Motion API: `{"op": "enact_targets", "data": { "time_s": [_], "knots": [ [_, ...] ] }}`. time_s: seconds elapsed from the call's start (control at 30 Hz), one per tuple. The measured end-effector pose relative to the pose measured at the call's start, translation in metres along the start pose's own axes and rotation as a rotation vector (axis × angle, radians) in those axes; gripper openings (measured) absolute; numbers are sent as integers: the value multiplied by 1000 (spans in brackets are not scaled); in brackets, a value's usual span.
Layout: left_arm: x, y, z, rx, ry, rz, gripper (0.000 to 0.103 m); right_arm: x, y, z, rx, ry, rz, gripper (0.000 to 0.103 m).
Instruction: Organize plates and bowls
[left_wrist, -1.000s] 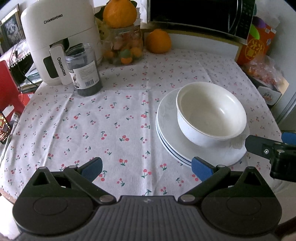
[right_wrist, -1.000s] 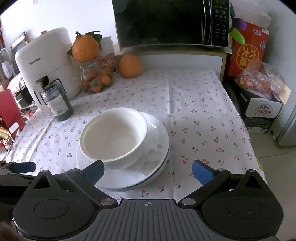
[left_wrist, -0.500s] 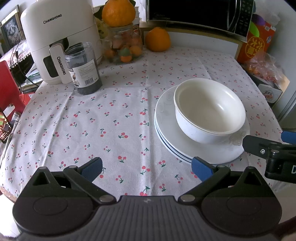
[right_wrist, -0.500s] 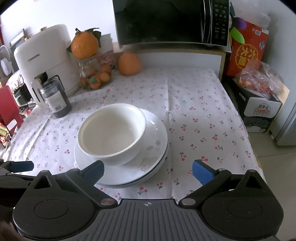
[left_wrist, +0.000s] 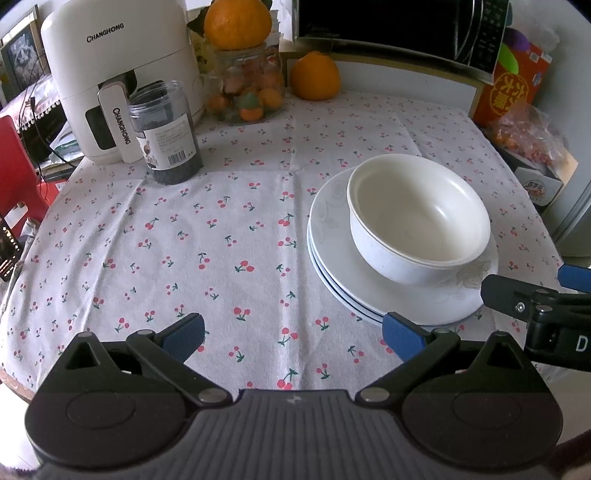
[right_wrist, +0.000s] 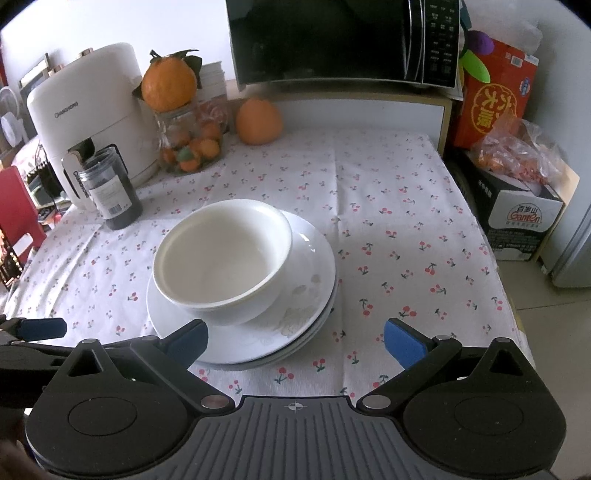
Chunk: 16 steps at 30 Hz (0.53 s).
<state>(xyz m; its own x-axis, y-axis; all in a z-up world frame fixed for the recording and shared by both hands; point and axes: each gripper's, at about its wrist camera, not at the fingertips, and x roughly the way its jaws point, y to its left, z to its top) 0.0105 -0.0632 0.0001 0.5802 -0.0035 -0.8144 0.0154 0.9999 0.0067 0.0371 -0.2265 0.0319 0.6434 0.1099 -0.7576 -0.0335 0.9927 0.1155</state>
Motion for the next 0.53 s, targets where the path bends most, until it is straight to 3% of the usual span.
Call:
{"op": "enact_targets", "data": {
  "time_s": [0.53],
  "knots": [
    [-1,2,0,-12,2,-17,103,2,0,-2,-6,8,-2,102]
  ]
}}
